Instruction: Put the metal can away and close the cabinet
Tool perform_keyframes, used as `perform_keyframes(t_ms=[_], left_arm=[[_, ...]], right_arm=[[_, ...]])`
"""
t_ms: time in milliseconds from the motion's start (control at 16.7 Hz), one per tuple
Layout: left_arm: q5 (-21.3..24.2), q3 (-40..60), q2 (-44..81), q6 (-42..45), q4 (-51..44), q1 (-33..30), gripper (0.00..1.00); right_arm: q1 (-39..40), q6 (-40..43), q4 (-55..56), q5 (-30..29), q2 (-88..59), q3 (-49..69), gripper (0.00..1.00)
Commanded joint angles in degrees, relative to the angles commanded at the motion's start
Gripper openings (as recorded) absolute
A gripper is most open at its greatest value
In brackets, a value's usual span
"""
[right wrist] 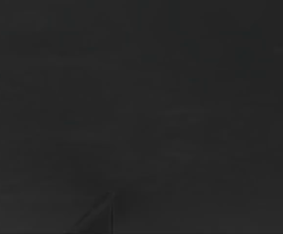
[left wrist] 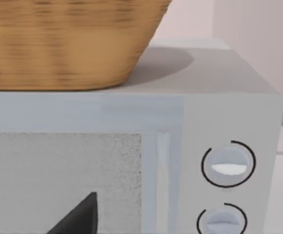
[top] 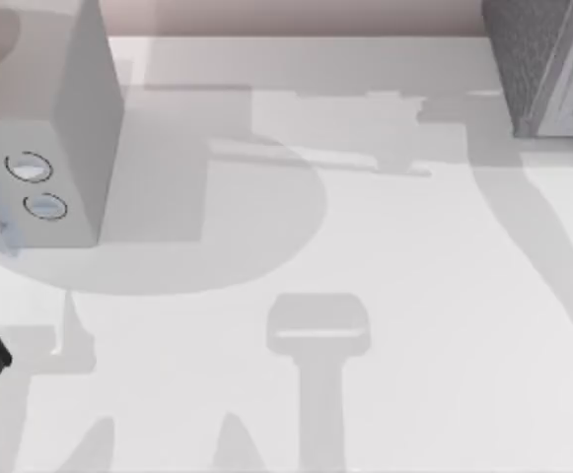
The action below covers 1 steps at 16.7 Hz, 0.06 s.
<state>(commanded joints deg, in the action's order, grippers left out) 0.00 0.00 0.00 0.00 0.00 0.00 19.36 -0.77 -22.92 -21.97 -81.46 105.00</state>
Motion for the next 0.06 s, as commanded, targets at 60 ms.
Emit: perform_keyframes(t_ms=[60], left_arm=[[0.0, 0.0, 0.0, 0.0, 0.0, 0.0, 1.0]], right_arm=[[-0.1, 0.0, 0.0, 0.1, -0.1, 0.0, 1.0]])
